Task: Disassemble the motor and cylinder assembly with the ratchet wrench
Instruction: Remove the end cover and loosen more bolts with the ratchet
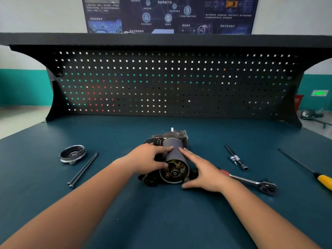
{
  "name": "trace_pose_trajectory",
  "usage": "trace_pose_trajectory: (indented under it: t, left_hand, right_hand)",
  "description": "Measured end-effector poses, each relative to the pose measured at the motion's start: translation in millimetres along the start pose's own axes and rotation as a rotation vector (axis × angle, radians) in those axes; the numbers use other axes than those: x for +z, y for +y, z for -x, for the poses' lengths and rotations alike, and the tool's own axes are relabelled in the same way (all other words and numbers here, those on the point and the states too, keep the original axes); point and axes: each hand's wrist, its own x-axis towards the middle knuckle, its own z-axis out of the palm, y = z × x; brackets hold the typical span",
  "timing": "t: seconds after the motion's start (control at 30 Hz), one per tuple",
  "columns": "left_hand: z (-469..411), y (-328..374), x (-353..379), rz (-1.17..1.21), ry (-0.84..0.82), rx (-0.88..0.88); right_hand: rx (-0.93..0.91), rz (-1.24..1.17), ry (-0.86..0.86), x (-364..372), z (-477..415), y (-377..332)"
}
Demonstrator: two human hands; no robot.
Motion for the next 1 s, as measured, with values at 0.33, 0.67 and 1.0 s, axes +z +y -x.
trace_pose_trajectory:
  t: [0.33, 0.67, 1.0]
  left_hand:
    - [5, 7, -5, -0.031, -0.042, -0.065]
    - [67, -34, 43, 0.315, 0.469, -0.456]
    - [60, -27, 56, 0.682, 0.231, -0.246]
  right_hand:
    - [0.046, 0.005, 0.047, 9, 8, -10]
    - [0.109, 0.474, 0.327, 8, 12, -3]
    - [-0.059, 0.544, 0.183, 17, -1, -10]
